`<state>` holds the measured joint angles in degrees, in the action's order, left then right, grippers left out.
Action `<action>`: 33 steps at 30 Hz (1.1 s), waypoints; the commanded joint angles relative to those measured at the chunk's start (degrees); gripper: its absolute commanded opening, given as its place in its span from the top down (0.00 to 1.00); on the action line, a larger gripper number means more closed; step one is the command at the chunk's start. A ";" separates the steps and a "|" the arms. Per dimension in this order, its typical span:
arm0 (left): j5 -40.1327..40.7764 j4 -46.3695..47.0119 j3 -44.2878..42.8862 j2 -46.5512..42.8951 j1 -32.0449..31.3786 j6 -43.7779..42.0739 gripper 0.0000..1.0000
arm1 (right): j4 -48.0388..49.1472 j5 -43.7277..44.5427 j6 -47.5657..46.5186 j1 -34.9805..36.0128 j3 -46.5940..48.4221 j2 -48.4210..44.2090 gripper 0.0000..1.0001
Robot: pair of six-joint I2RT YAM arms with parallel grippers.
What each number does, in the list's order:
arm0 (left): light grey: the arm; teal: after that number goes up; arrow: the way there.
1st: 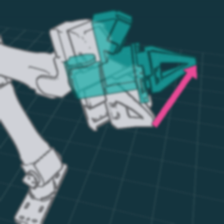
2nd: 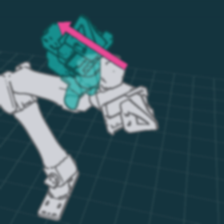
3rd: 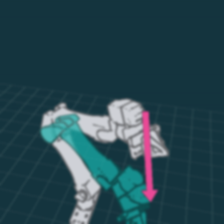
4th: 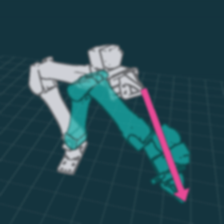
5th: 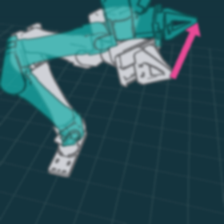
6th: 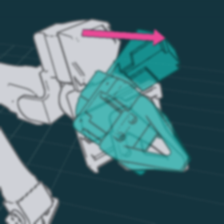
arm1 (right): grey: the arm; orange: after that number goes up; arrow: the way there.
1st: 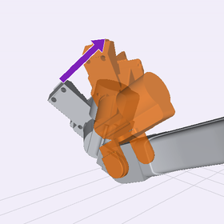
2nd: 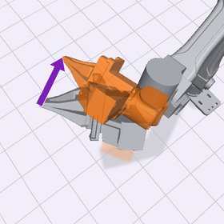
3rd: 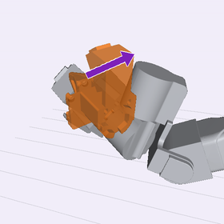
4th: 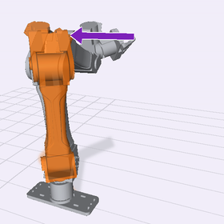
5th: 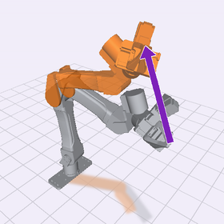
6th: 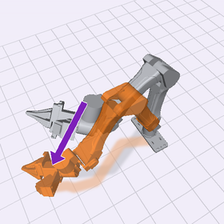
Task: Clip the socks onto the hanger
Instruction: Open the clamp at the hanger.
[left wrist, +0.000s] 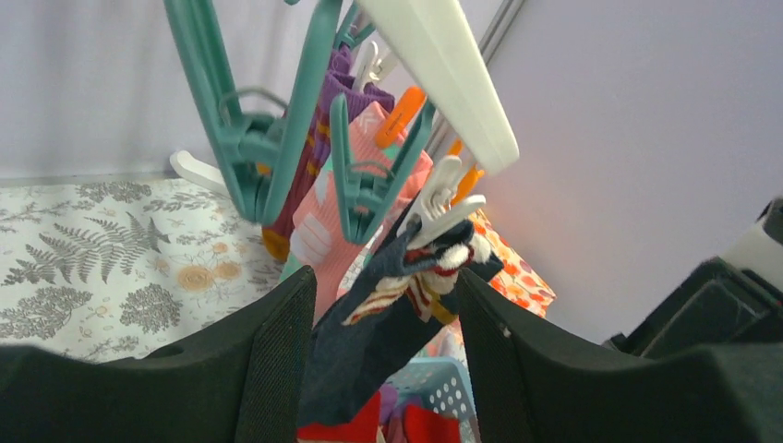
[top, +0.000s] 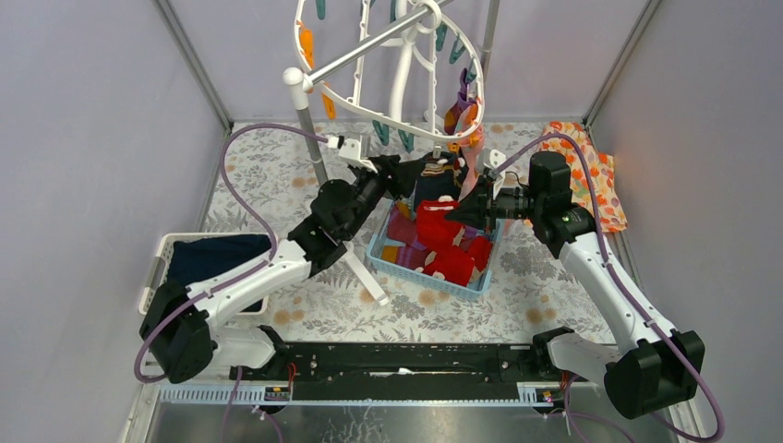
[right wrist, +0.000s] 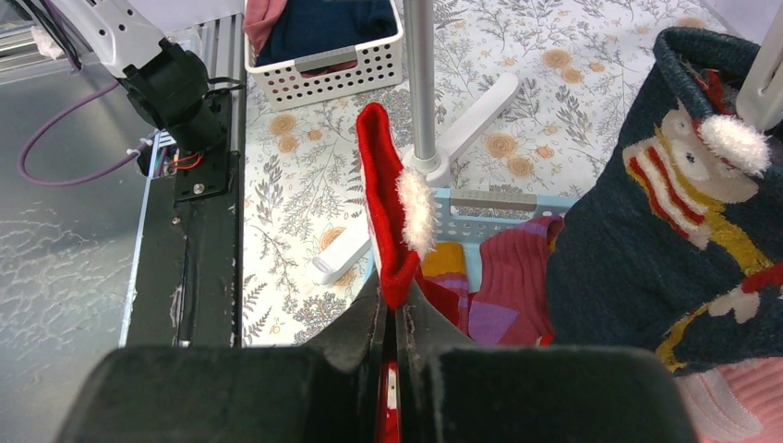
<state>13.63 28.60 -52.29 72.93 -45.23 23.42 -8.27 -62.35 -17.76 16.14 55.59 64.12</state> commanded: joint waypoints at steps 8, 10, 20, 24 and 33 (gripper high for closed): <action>4.49 2.71 -9.82 7.83 0.05 -3.34 0.37 | 0.83 -1.98 0.00 -0.88 0.28 -2.06 1.00; 5.55 2.65 -11.02 8.70 0.08 -3.61 0.37 | 0.68 -2.15 0.00 -1.03 0.30 -2.15 1.00; 8.10 4.38 -13.43 9.90 0.48 -6.06 0.40 | 0.64 -2.74 0.00 -1.56 0.28 -2.41 1.00; 8.64 4.79 -14.07 9.70 0.46 -6.83 0.43 | 0.63 -2.82 0.00 -1.64 0.26 -2.41 1.00; 8.62 4.71 -14.93 10.10 1.07 -6.82 0.51 | 0.65 -2.87 0.00 -1.97 0.22 -2.42 1.00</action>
<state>20.84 30.15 -65.14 82.46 -44.82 17.76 -8.27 -63.70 -17.76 14.70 55.59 62.98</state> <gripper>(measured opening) 0.512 0.042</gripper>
